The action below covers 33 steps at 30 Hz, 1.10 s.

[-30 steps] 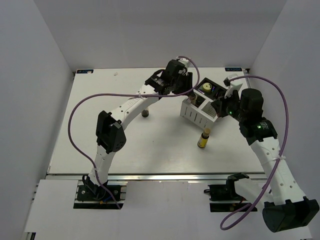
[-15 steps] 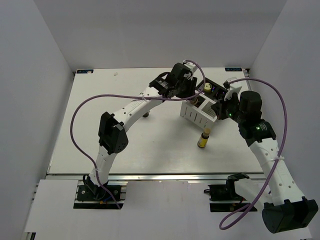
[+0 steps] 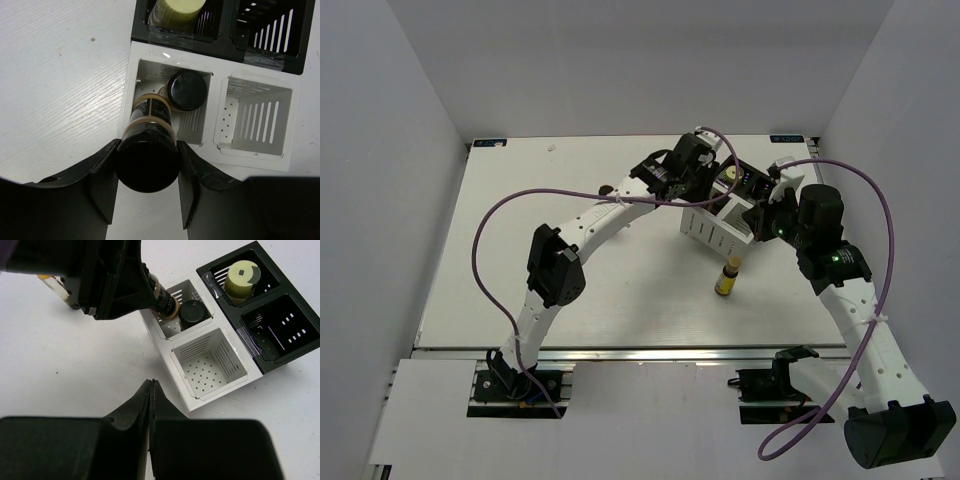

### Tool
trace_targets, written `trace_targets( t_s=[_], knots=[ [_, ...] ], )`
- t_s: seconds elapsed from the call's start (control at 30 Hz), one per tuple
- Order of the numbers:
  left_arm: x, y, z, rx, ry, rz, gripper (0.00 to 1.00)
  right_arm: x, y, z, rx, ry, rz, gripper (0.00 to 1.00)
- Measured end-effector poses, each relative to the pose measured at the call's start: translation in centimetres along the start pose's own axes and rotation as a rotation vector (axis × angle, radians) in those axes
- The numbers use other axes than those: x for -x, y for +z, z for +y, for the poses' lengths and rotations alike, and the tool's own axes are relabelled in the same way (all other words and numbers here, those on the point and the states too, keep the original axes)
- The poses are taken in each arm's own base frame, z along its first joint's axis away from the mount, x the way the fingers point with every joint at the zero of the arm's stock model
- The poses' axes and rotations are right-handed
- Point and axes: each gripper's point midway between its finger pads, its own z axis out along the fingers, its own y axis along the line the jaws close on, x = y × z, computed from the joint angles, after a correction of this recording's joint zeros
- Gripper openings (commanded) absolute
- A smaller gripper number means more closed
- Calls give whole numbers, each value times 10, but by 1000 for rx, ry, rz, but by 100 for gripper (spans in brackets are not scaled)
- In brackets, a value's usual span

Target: Organize the condiment bottles

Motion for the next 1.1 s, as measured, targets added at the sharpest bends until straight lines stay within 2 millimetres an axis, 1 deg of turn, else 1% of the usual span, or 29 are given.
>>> trace_targets(
  t_s=[0.03, 0.07, 0.13, 0.17, 0.2, 0.23, 0.27, 0.3, 0.33, 0.4, 0.43, 0.5, 0.53, 0.63, 0.7, 0.87, 1.1],
  knots=[
    [-1, 2, 0, 3, 3, 2, 0, 0, 0, 0, 0, 2, 0, 0],
    [-2, 3, 0, 5, 5, 4, 9, 0, 0, 0, 0, 2, -2, 0],
    [-6, 7, 0, 7, 8, 12, 22, 1, 0, 0, -1, 2, -3, 0],
    [-8, 9, 0, 7, 9, 16, 30, 1, 0, 0, -1, 3, -3, 0],
    [-8, 11, 0, 8, 9, 15, 47, 1, 0, 0, -1, 4, -4, 0],
    [-6, 11, 0, 6, 7, 10, 54, 1, 0, 0, -1, 5, -4, 0],
    [-5, 11, 0, 5, 7, 9, 64, 1, 0, 0, -1, 5, -4, 0],
    [-5, 10, 0, 5, 9, 9, 68, 1, 0, 0, -1, 4, -4, 1],
    [-5, 10, 0, 6, 9, 9, 72, 1, 0, 0, -1, 4, -4, 7],
    [-5, 10, 0, 6, 6, 10, 79, 1, 0, 0, -1, 6, -3, 13],
    [-5, 10, 0, 6, 6, 10, 80, 0, 0, 0, -1, 6, -3, 21],
    [-4, 9, -1, 6, 3, 8, 82, -2, 0, 0, 1, 7, 0, 28],
    [-3, 9, -1, 5, 0, 5, 83, -3, 1, 0, 3, 7, 2, 33],
    [2, 8, -2, 2, -5, -8, 83, -4, 1, 1, 13, 5, 5, 39],
    [5, 7, -3, -1, -8, -18, 83, -4, 1, 3, 23, -5, 4, 40],
    [6, 7, -4, -3, -19, -23, 73, -4, 1, 5, 40, -14, 4, 40],
    [6, 6, -9, -25, -45, -19, 72, -4, 1, 6, 44, -22, 4, 40]
  ],
)
